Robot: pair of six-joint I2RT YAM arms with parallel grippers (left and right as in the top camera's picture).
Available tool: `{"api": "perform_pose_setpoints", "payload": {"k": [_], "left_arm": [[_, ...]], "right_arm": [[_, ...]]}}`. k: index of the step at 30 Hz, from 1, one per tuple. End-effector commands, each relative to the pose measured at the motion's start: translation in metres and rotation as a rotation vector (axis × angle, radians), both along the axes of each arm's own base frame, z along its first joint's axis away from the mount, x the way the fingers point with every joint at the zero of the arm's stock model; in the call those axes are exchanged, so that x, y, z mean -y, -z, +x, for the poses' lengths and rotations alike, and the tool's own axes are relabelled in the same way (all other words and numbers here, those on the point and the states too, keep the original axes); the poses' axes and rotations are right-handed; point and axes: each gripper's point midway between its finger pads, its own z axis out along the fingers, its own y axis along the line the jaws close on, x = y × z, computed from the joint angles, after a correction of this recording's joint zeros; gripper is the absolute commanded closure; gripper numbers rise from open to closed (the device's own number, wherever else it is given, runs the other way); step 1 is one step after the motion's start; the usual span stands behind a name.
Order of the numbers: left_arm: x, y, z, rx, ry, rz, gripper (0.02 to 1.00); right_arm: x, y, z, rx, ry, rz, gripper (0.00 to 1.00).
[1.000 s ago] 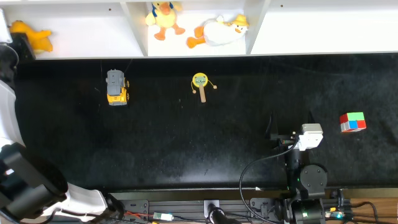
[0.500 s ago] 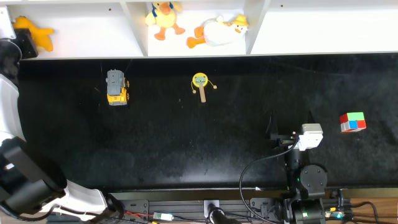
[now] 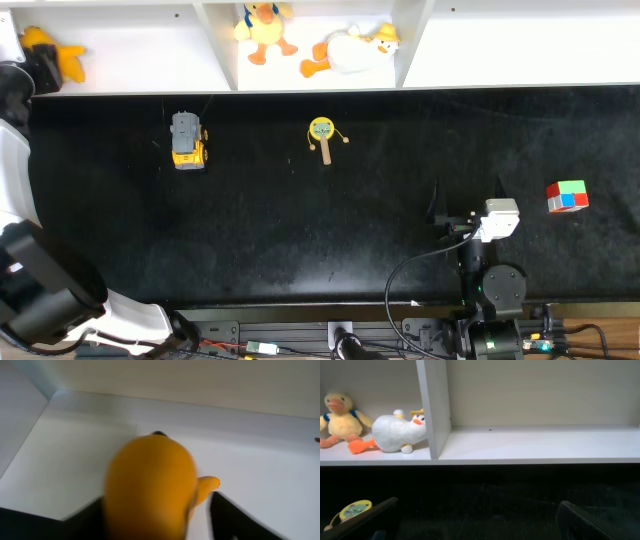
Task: Store Toys
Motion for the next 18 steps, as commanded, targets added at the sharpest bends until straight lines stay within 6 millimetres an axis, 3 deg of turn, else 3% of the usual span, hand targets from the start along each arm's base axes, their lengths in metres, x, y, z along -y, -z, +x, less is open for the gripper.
{"api": "perform_pose_setpoints", "payload": {"k": [1, 3, 18], "left_arm": [[0.0018, 0.0033, 0.0066, -0.002, 0.005, -0.012, 0.106], [0.0016, 0.0028, 0.0069, 0.000, 0.005, -0.011, 0.020], [0.0011, 0.0011, 0.0078, 0.007, 0.005, -0.006, 0.020]], "right_arm": [[0.0015, 0.0031, 0.0002, 0.001, 0.009, 0.004, 0.005], [0.0015, 0.0031, 0.0002, 0.001, 0.009, 0.004, 0.005], [0.0015, 0.0031, 0.0002, 0.001, 0.009, 0.004, 0.005]]}}
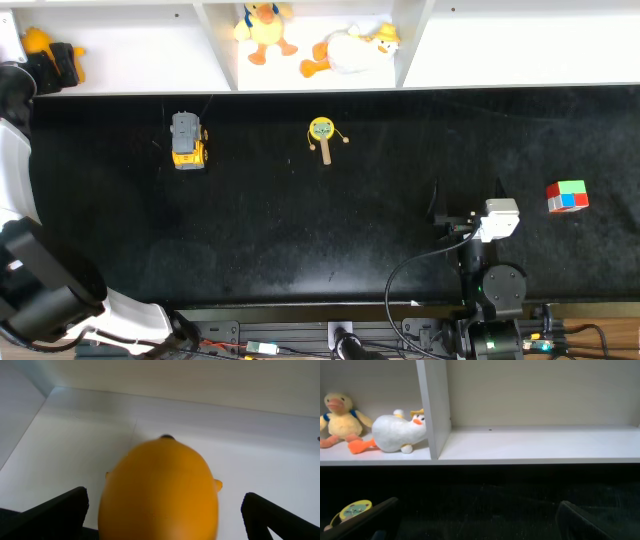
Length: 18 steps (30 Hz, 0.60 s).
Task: Store Toys
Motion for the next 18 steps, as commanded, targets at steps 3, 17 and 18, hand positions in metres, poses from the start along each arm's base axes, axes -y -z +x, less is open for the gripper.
{"api": "perform_pose_setpoints", "payload": {"k": [3, 17, 18], "left_arm": [[0.003, -0.005, 0.005, 0.012, 0.009, 0.002, 0.023], [0.017, -0.031, -0.034, -0.057, -0.015, 0.013, 0.020], [0.019, -0.029, -0.038, -0.075, -0.006, 0.015, 0.020]], "right_arm": [[0.002, 0.003, 0.000, 0.001, 0.009, 0.005, 0.005], [0.002, 0.003, 0.000, 0.001, 0.009, 0.005, 0.005], [0.002, 0.003, 0.000, 0.001, 0.009, 0.005, 0.005]]}}
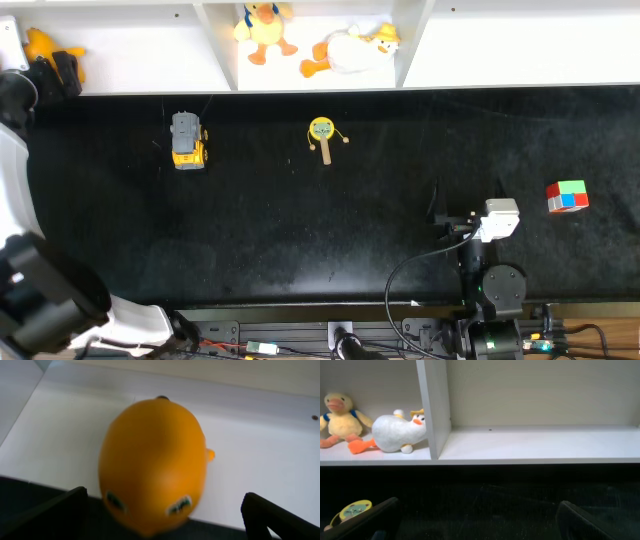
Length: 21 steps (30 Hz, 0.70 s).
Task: Store Toys
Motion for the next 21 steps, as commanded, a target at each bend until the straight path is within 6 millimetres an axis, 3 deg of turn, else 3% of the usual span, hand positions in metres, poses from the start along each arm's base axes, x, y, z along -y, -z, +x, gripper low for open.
{"api": "perform_pose_setpoints", "payload": {"k": [1, 7, 12, 16, 21], "left_arm": [[0.010, -0.025, -0.016, -0.005, 0.018, 0.044, 0.020], [0.036, -0.019, -0.052, -0.054, 0.027, 0.068, 0.020], [0.082, -0.013, -0.099, -0.028, 0.062, 0.064, 0.020], [0.116, 0.015, -0.140, -0.025, 0.005, -0.030, 0.020], [0.162, 0.060, -0.161, -0.094, 0.053, -0.134, 0.020]], "right_arm": [[0.002, 0.003, 0.000, 0.002, 0.009, 0.004, 0.005], [0.002, 0.003, 0.000, 0.002, 0.009, 0.004, 0.005], [0.002, 0.003, 0.000, 0.002, 0.009, 0.004, 0.005], [0.002, 0.003, 0.000, 0.002, 0.009, 0.004, 0.005], [0.002, 0.003, 0.000, 0.001, 0.009, 0.004, 0.001]]}}
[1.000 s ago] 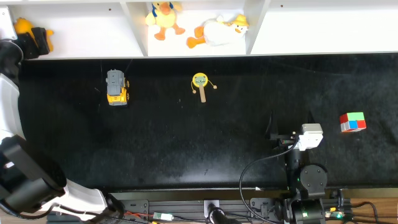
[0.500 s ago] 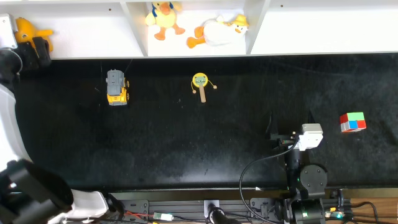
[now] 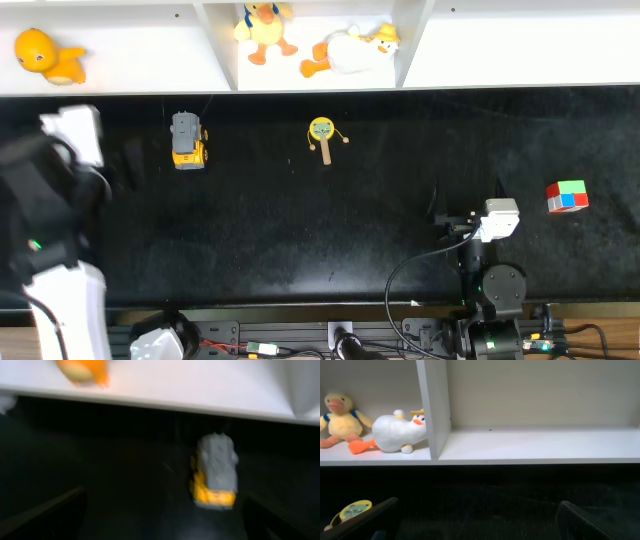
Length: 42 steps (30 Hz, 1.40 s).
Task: Store Toys
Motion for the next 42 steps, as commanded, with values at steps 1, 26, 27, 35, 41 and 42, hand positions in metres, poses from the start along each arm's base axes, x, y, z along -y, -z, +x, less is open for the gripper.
{"api": "perform_pose_setpoints", "payload": {"k": [1, 26, 27, 35, 41, 42], "left_arm": [[0.035, 0.040, -0.011, -0.082, 0.007, -0.109, 0.020], [0.058, 0.111, 0.064, -0.174, 0.004, -0.082, 0.018], [0.058, 0.111, 0.067, -0.166, 0.005, -0.080, 0.020], [0.055, 0.117, 0.073, -0.166, 0.026, -0.036, 0.027], [0.057, 0.125, 0.074, -0.186, 0.088, 0.015, 0.049], [0.057, 0.125, 0.074, -0.186, 0.091, 0.018, 0.049]], "right_arm": [[0.002, 0.003, 0.000, 0.001, 0.009, 0.004, 0.005], [0.002, 0.003, 0.000, 0.001, 0.009, 0.004, 0.005], [0.002, 0.003, 0.000, 0.001, 0.009, 0.004, 0.005], [0.002, 0.003, 0.000, 0.001, 0.009, 0.004, 0.005], [0.002, 0.003, 0.000, 0.001, 0.009, 0.004, 0.005], [0.002, 0.003, 0.000, 0.001, 0.009, 0.004, 0.005]]}}
